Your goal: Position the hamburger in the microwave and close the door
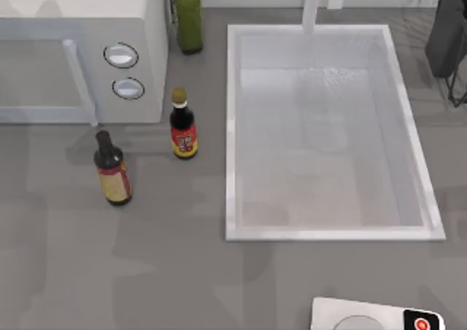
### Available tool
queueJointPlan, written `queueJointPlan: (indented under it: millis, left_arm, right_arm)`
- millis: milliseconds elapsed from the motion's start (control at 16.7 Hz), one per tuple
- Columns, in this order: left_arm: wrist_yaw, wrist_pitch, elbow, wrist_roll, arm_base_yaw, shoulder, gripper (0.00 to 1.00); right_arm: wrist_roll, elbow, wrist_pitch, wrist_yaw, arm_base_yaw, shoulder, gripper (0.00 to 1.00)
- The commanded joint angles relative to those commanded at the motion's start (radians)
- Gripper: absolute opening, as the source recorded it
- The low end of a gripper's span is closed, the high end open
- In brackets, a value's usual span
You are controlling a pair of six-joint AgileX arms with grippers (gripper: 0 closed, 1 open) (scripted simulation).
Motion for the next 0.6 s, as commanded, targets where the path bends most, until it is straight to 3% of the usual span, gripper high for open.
queueJointPlan:
  millis: [300, 600]
  left_arm:
    - [-0.002, -0.182, 0.103, 0.0, -0.001, -0.079, 1.0]
    - [-0.002, -0.204, 0.115, 0.0, 0.0, -0.086, 1.0]
  right_arm:
    - [0.0, 0.0, 0.0, 0.0, 0.0, 0.0, 1.0]
    - [0.0, 0.0, 0.0, 0.0, 0.0, 0.0, 1.0]
